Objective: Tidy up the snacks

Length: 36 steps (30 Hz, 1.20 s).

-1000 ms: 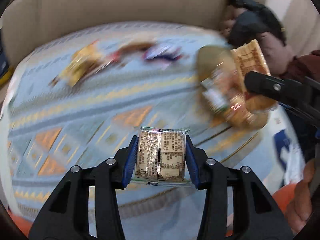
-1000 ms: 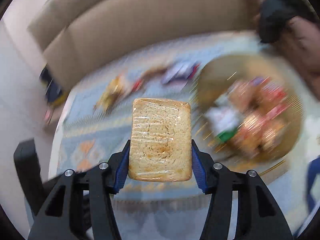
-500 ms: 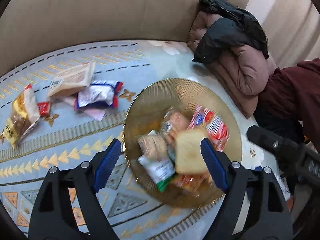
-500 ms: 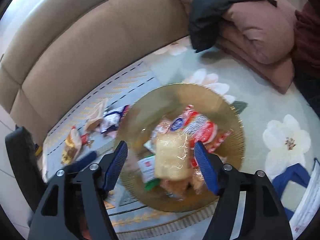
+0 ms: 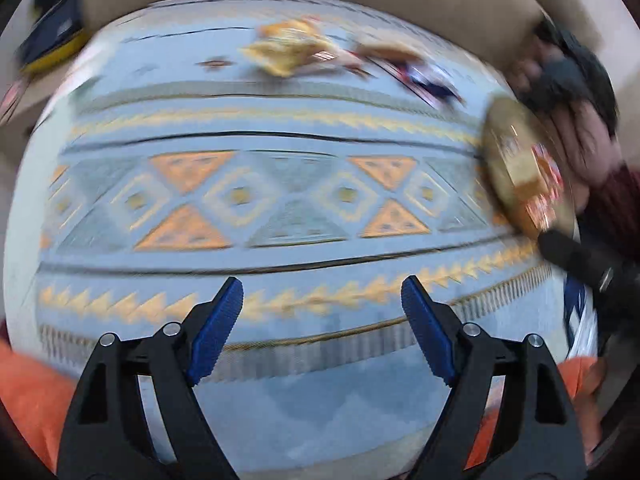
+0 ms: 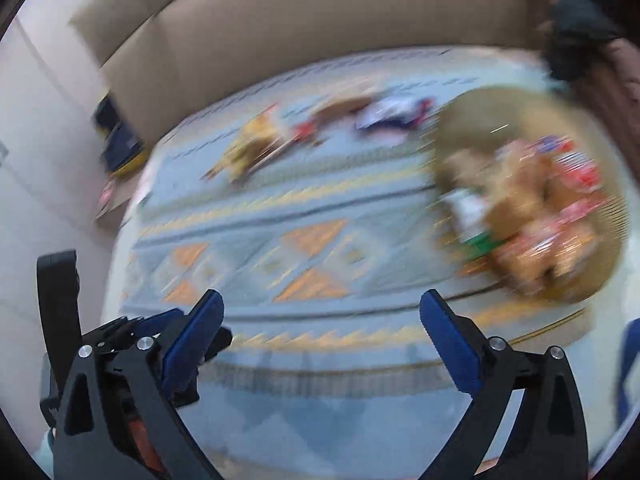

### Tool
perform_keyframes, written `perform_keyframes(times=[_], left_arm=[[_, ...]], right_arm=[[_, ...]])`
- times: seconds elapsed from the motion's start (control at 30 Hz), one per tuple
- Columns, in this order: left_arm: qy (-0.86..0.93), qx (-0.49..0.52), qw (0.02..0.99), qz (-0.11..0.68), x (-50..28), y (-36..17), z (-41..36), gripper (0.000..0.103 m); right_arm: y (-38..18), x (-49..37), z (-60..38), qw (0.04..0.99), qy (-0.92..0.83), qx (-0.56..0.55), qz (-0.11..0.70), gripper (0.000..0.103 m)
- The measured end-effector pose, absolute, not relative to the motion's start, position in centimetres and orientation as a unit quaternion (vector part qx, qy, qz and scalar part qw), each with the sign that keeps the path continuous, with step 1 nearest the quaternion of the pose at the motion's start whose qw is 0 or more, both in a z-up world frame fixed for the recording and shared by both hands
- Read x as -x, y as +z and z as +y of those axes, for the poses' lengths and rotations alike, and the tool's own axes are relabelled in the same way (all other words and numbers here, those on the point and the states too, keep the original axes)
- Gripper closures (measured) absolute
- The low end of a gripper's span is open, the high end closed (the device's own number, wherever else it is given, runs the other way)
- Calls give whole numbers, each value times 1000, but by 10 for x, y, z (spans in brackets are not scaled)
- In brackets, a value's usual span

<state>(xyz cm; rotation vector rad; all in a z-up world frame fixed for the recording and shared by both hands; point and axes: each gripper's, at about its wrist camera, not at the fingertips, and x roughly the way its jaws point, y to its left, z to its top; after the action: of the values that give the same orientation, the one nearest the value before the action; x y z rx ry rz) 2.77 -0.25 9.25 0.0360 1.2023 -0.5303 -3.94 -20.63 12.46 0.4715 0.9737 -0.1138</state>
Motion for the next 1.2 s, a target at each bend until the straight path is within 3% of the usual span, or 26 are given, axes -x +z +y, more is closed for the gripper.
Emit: perform_keyframes(times=[0.3,0.53,0.63,1.2], left_arm=[[-214,25,801,559,-29,69,29,22],[-220,10,807,548,-27,70,21,21],[-204,2,817,539,-26,72,21,12],[-196,-15,821,536,-25,68,11,5]], right_arm=[[79,43,-130,868,-91,-101,477,5],[57,45,-146,850,-108,-122,501,5],[50,42,-142,845,-111,-110,512,5],[34,36,-143,830,-116,-113,534,5]])
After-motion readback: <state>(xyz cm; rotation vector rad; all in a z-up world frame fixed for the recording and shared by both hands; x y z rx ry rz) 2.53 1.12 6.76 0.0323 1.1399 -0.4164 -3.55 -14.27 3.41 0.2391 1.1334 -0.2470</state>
